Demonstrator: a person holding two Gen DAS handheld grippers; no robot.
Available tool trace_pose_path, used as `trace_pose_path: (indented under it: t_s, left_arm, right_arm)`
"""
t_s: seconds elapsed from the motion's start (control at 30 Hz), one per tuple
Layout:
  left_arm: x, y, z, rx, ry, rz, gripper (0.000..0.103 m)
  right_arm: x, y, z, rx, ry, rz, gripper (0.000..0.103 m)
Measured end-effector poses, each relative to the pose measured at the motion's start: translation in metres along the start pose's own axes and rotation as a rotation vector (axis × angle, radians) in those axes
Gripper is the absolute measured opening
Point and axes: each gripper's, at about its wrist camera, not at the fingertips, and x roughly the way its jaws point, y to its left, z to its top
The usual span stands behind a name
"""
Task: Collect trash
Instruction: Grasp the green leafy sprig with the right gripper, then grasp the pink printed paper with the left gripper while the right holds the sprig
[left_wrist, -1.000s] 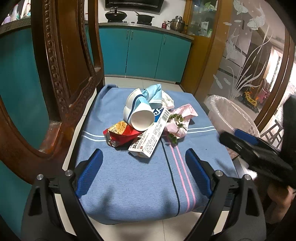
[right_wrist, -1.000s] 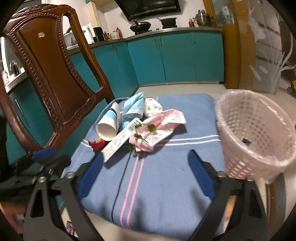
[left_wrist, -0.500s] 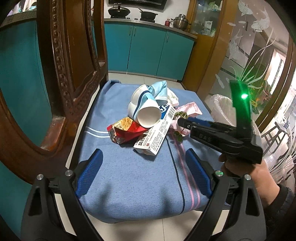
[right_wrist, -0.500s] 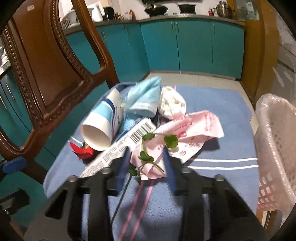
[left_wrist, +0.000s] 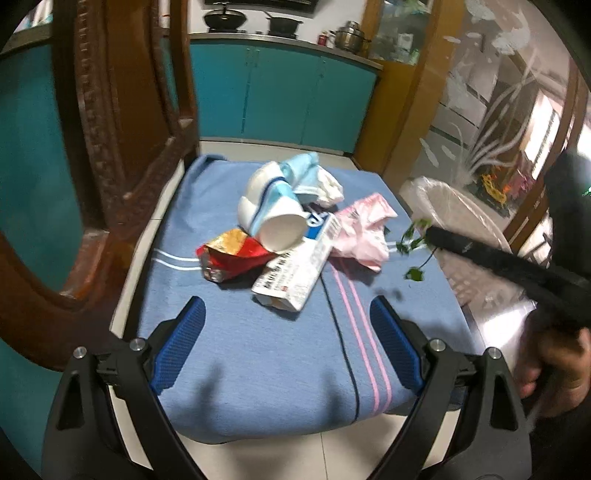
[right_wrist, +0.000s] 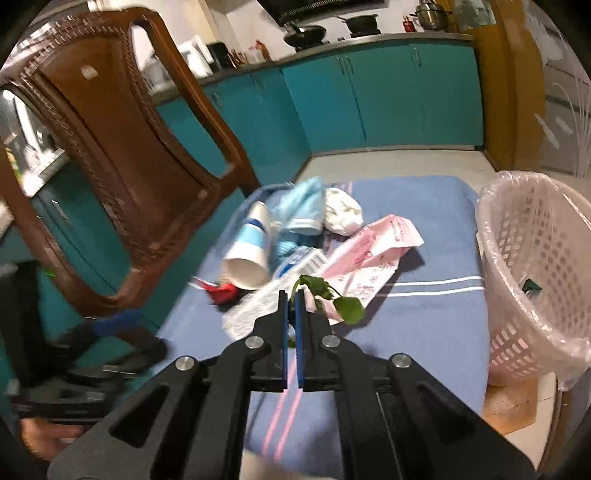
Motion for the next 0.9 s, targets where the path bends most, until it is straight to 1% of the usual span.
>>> trace_pose_path:
  t_s: [0.13, 0.2, 0.3, 0.33, 0.5, 0.53, 0.57, 0.6, 0.63, 0.67, 0.7, 0.77, 0.8, 0.9]
  left_arm:
    - [0.010, -0.020, -0.008, 0.076, 0.027, -0.016, 0.090]
    - [0.014, -0.033, -0.008, 0.134, 0.014, -0.016, 0.090]
    - [0.032, -0.056, -0.004, 0.249, 0.003, 0.018, 0.090]
    - [0.042, -0.065, 0.001, 0.277, 0.004, 0.040, 0.090]
    - [0.088, -0.101, 0.029, 0.342, 0.017, 0.052, 0.090]
    - [0.103, -0.109, 0.035, 0.357, 0.037, 0.060, 0.089]
    - [0.114, -0.114, 0.038, 0.366, 0.057, 0.068, 0.086]
    - [0.127, -0.117, 0.040, 0.373, 0.091, 0.071, 0.069]
    - [0.146, -0.118, 0.041, 0.367, 0.161, 0.070, 0.042]
    - [0.153, -0.116, 0.041, 0.353, 0.187, 0.068, 0.036]
    - [0.157, -0.114, 0.041, 0.329, 0.196, 0.054, 0.029]
    - [0.149, -0.112, 0.042, 0.305, 0.186, 0.032, 0.027]
    - [0.141, -0.111, 0.043, 0.290, 0.176, 0.005, 0.026]
    - [0.095, -0.103, 0.043, 0.250, 0.103, -0.079, 0.025]
  right_arm:
    - [-0.030, -0.008, 0.004, 0.046, -0.052, 0.025, 0.004]
    - [-0.043, -0.015, 0.009, 0.067, -0.081, 0.028, 0.004]
    - [-0.053, -0.029, 0.016, 0.099, -0.119, 0.017, 0.004]
    - [-0.053, -0.033, 0.017, 0.106, -0.123, 0.008, 0.004]
    - [-0.049, -0.045, 0.018, 0.114, -0.124, -0.024, 0.004]
    - [-0.048, -0.048, 0.018, 0.124, -0.122, -0.024, 0.004]
    - [-0.046, -0.050, 0.018, 0.131, -0.120, -0.022, 0.004]
    - [-0.046, -0.052, 0.019, 0.138, -0.119, -0.021, 0.004]
    - [-0.046, -0.053, 0.019, 0.140, -0.121, -0.019, 0.004]
    - [-0.047, -0.052, 0.020, 0.138, -0.122, -0.017, 0.004]
    - [-0.048, -0.051, 0.020, 0.135, -0.124, -0.014, 0.004]
    - [-0.050, -0.050, 0.020, 0.129, -0.125, -0.008, 0.004]
    - [-0.051, -0.049, 0.020, 0.124, -0.124, -0.006, 0.004]
    - [-0.051, -0.046, 0.019, 0.120, -0.118, -0.002, 0.004]
